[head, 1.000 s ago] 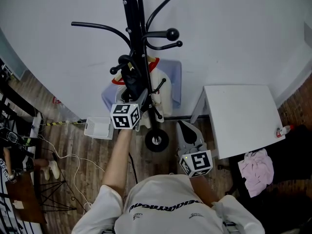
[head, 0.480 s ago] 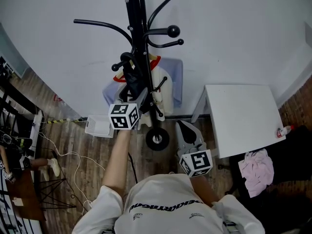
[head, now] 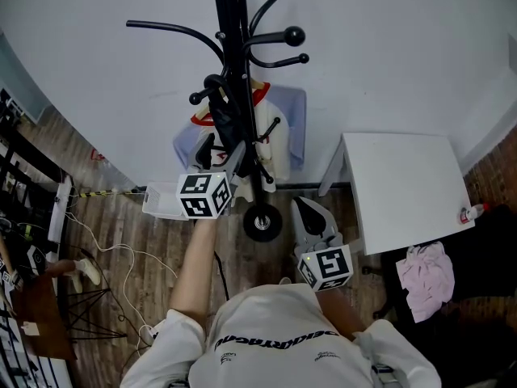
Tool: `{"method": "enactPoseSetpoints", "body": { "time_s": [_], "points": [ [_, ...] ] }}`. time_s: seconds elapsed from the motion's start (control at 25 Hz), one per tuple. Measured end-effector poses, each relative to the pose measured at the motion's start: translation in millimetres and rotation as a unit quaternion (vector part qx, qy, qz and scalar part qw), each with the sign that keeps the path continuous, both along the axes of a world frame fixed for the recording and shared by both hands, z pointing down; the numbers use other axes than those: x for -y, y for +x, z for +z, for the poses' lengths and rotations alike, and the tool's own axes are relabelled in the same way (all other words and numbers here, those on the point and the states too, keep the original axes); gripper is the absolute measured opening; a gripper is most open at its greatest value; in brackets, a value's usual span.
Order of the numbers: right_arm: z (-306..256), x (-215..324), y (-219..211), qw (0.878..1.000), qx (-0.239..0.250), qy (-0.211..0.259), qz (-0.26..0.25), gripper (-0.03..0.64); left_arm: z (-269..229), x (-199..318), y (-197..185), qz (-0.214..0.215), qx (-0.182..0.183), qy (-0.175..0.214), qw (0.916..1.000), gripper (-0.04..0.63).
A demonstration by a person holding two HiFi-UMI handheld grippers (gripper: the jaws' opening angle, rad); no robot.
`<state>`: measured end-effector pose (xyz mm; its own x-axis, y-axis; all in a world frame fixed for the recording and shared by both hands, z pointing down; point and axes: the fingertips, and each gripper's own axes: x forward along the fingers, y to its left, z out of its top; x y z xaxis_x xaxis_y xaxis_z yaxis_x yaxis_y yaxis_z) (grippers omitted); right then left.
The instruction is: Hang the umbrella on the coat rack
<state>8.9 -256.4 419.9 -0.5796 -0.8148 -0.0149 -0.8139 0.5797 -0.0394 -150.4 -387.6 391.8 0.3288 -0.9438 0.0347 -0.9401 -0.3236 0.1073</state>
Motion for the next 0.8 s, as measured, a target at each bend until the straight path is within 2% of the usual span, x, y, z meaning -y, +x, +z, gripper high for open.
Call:
{"method": "enactPoseSetpoints", "body": {
  "time_s": [0.2, 0.4, 0.8],
  "points": [
    [0.7, -9.0, -2.5, 1.000, 0.000, -0.002, -0.003, -0.003, -7.6, -26.0, 4.1, -0.005, -0.001, 0.008, 1.0000, 0.302],
    [3.2, -13.4, -7.2, 1.000, -0.003, -0.004, -0.006, -0.003, -15.3, -51.1, 9.4, -0.005, -0.019, 0.021, 0.9996, 0.254],
    [1.9, -23.4, -9.3, 1.000, -0.003, -0.002, -0.007, -0.003, -19.5, -96.1, 13.8, -0.026, -0.030, 0.036, 0.9985, 0.136]
  ]
}}
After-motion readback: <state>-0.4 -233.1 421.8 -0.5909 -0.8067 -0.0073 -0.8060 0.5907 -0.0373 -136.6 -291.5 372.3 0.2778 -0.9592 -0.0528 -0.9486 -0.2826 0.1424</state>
